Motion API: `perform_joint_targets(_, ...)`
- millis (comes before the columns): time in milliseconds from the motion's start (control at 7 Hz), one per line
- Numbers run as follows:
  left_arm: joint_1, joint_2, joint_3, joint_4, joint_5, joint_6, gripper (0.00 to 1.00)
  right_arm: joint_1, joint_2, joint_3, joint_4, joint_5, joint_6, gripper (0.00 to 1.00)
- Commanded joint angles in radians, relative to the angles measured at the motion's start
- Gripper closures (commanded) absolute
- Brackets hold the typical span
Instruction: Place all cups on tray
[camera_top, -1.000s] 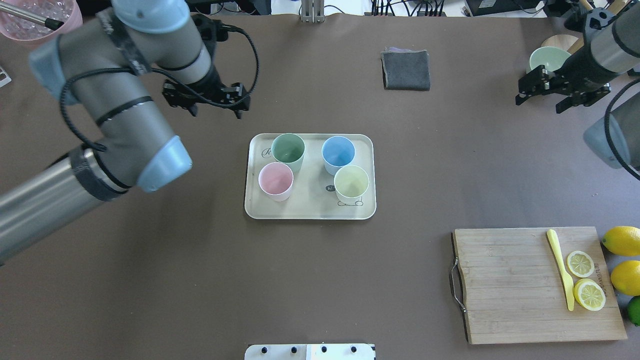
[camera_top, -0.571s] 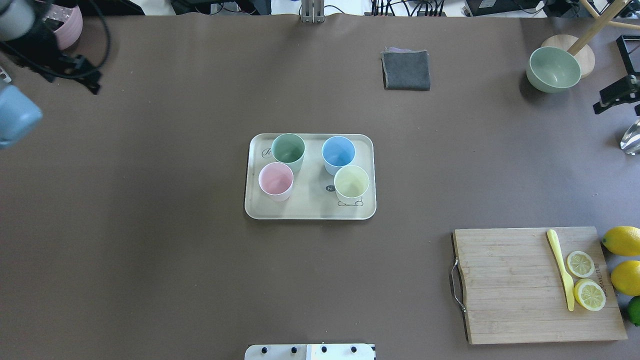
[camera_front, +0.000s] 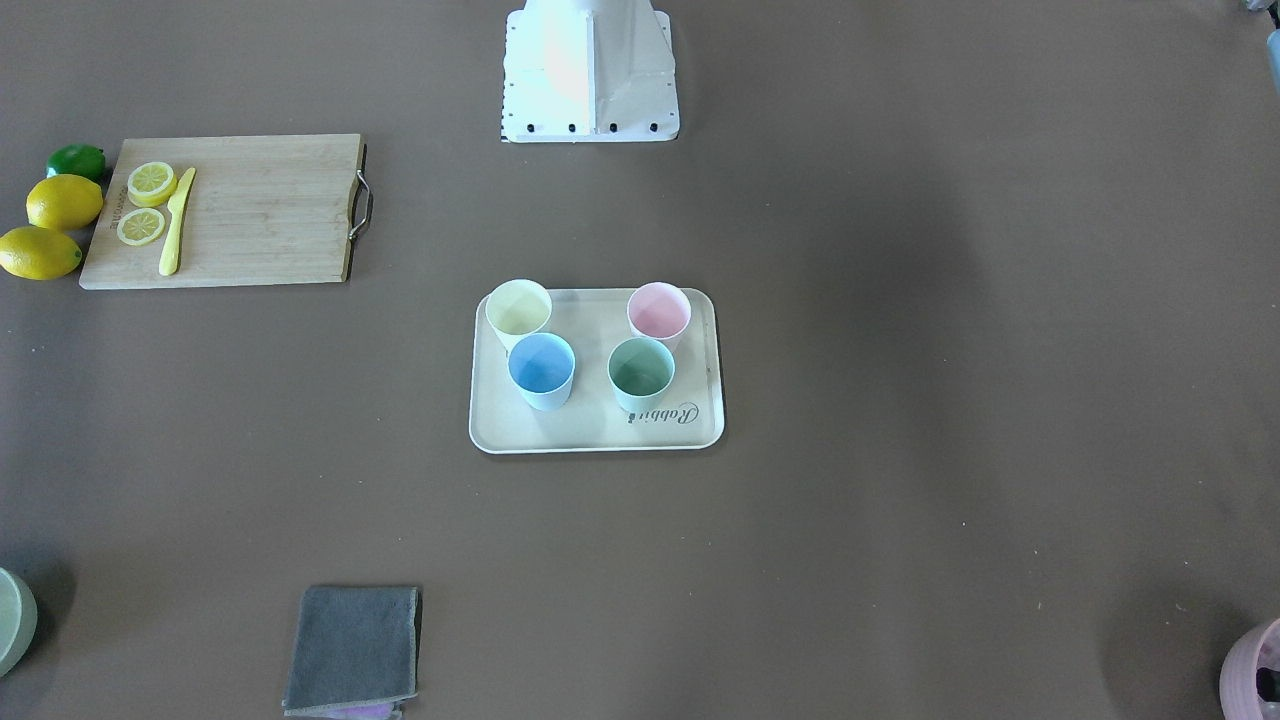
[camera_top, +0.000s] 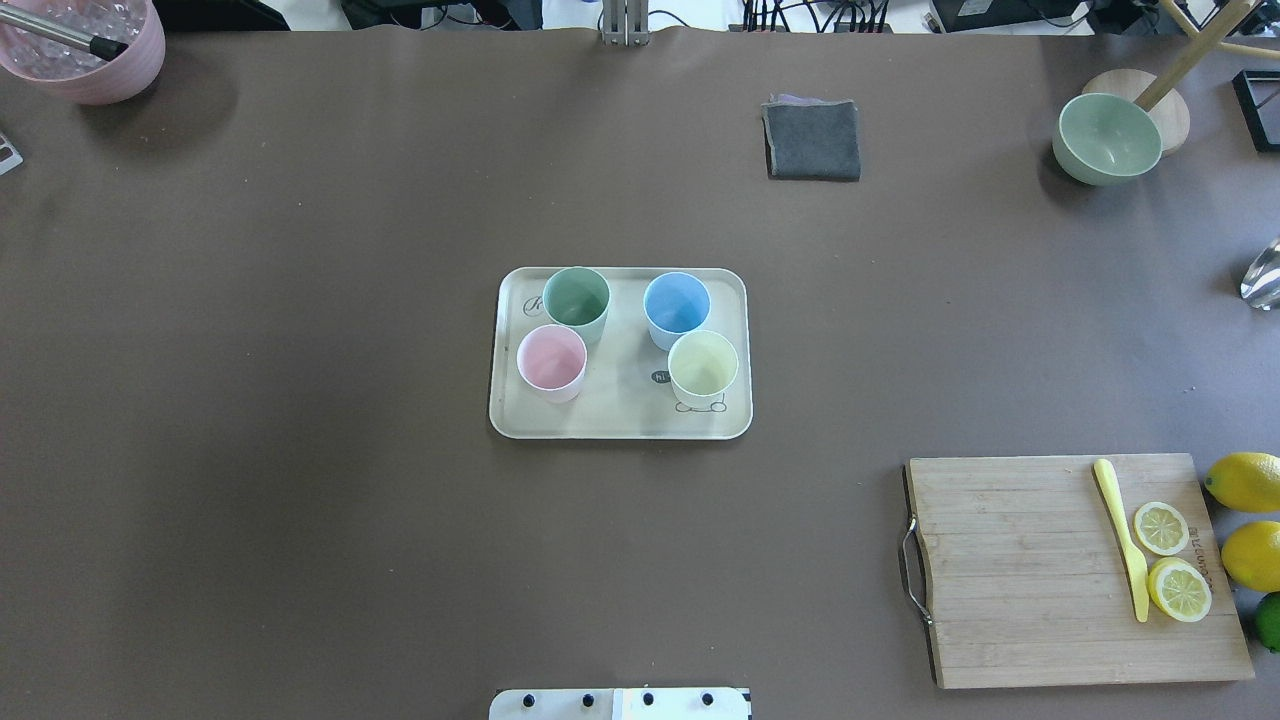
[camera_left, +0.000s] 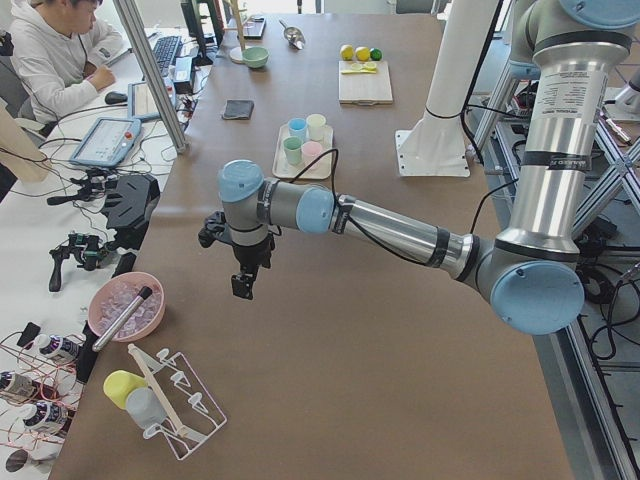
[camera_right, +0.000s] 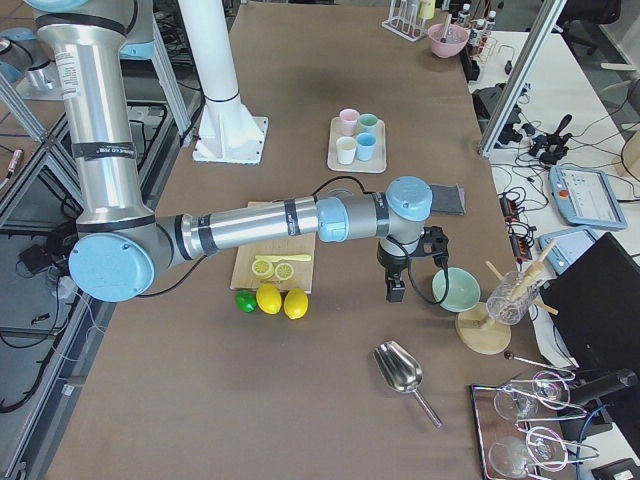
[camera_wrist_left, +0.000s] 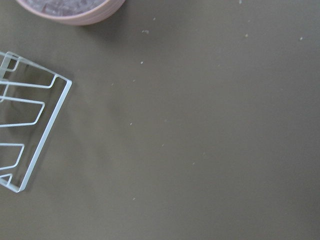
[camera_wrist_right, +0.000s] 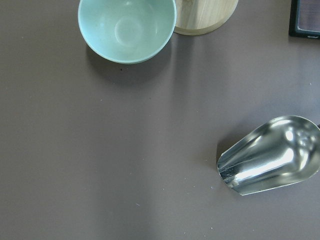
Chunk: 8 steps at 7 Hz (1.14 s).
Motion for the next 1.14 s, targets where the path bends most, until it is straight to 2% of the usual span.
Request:
perform_joint_targets(0, -0.044, 0.079, 0.006, -0.038, -0.063, 0.000, 0.02, 0.019, -0.018, -0.005, -0.004, -0.010, -0.033, 0.00)
perform_joint_targets(1000, -0.048, 0.091, -0.005, -0.041, -0.057, 0.006, 0.02, 0.023, -0.034, -0.007, 0.000, -0.009, -0.056, 0.00)
